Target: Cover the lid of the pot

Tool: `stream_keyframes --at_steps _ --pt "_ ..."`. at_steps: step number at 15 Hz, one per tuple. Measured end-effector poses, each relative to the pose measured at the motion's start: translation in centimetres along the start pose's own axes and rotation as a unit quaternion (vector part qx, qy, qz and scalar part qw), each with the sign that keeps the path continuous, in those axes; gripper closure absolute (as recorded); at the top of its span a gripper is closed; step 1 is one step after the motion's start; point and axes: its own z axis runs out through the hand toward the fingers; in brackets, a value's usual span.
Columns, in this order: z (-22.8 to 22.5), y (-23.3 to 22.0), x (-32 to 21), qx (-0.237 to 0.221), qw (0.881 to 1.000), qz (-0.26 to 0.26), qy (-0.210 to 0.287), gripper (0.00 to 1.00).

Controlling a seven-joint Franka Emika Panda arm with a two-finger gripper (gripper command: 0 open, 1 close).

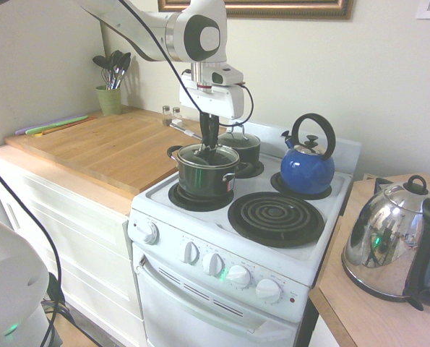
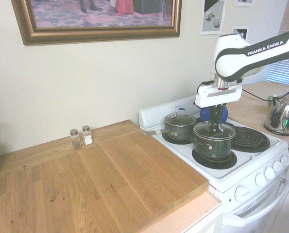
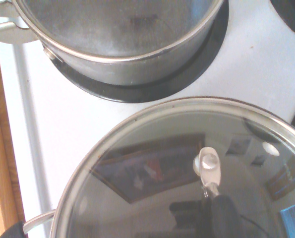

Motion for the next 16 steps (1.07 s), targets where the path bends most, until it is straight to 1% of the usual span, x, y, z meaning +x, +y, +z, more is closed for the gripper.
stream_keyframes --at_steps 7,8,10,13,16 --pt "-0.3 -0.5 -0.9 0.001 1.000 -0.009 0.003 0.00" --pt "-1.0 -0.6 -1.3 0.005 1.000 -0.011 0.007 0.00" --pt "-3.8 -0.2 -2.2 0.019 0.999 -0.010 0.024 0.00" --pt "-8.2 2.4 -4.6 0.034 0.999 -0.012 0.037 0.00" --pt "-8.7 6.4 -7.1 0.035 0.999 -0.013 0.040 0.00"
